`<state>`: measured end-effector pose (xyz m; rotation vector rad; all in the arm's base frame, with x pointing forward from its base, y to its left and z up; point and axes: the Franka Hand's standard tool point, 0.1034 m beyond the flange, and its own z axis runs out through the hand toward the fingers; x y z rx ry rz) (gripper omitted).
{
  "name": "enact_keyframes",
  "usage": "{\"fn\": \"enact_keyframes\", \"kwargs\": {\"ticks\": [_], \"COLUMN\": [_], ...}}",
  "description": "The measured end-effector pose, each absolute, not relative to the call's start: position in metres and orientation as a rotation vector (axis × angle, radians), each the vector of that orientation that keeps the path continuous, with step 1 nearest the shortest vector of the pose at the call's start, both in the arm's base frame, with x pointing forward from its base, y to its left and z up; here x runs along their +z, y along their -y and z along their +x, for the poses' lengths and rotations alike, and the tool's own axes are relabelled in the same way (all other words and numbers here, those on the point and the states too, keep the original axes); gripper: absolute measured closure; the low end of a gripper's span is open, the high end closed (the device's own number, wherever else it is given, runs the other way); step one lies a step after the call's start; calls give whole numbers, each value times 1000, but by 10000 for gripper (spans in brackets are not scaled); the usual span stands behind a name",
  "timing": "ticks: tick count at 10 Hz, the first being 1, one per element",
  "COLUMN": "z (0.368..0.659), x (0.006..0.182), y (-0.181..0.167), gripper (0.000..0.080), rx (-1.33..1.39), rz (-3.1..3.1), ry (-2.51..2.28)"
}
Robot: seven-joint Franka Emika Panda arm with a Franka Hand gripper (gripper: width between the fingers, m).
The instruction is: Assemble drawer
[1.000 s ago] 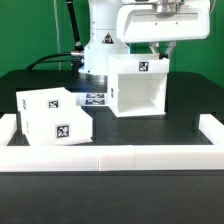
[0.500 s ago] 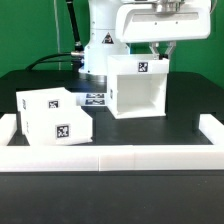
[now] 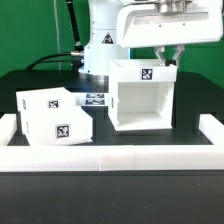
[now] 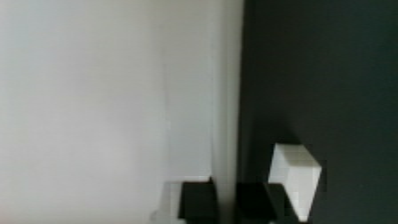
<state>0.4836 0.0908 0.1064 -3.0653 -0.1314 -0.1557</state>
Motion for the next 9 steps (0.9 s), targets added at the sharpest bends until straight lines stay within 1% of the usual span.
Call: {"fn": "enact_keyframes", "kwargs": {"ticks": [2, 5, 7, 9], "z": [515, 548, 561, 570], "x": [107, 107, 107, 108], "y": [-93, -93, -92, -103], "gripper": [764, 763, 763, 762], "rx": [-197, -243, -264, -284], "rz": [-3055, -3043, -3040, -3045], "ry": [114, 96, 84, 125]}}
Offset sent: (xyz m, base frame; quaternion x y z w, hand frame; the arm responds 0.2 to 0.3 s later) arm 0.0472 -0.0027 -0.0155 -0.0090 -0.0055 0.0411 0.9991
